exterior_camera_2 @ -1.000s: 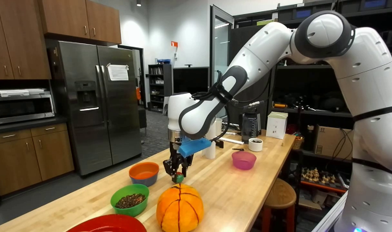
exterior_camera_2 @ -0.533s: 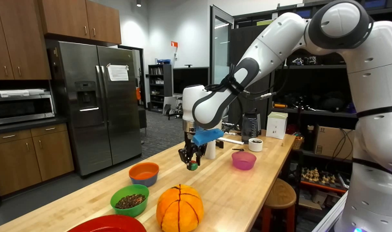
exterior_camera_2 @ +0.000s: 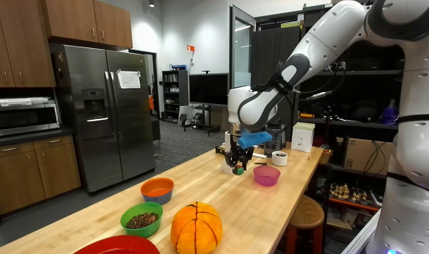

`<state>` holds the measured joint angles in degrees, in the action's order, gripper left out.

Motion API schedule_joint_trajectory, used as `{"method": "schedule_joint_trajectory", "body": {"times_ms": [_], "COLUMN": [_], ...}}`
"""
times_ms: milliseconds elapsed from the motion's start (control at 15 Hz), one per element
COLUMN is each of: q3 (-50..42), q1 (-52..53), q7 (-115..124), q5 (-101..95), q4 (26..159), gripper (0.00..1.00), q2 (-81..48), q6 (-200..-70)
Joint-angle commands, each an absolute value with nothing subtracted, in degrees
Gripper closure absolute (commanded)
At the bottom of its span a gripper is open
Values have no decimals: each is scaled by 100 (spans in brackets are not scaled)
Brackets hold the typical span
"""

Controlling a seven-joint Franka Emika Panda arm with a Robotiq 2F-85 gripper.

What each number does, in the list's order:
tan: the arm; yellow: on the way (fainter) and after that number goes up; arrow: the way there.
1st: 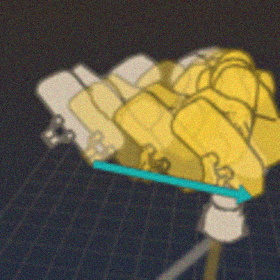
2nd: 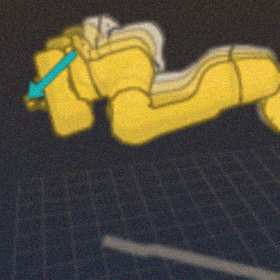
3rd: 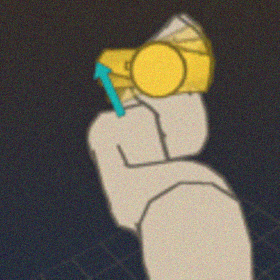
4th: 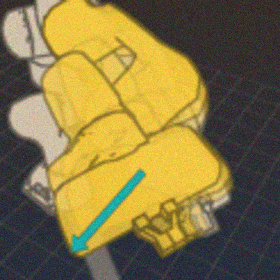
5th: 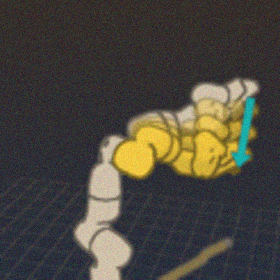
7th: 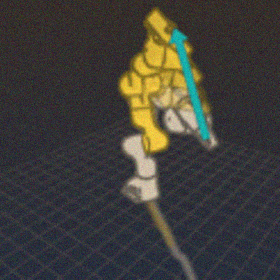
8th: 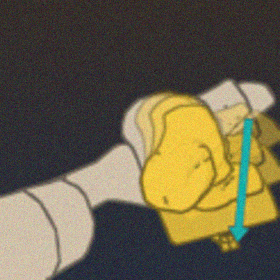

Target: Remove the pink bowl from the stacked bowls, then put the strawberry in the pink bowl

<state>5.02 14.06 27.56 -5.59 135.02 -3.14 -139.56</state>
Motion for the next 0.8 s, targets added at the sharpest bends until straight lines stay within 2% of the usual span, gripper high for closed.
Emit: {"method": "schedule_joint_trajectory", "body": {"times_ms": [0, 733], "q3": [481, 530], "q1": [1039, 279], "q7": [2789, 2760], "q5": [-697, -641], "q4": [14120, 15120], "gripper": [75, 75], "q2": [446, 1388], "q6": [-13891, -13903]}}
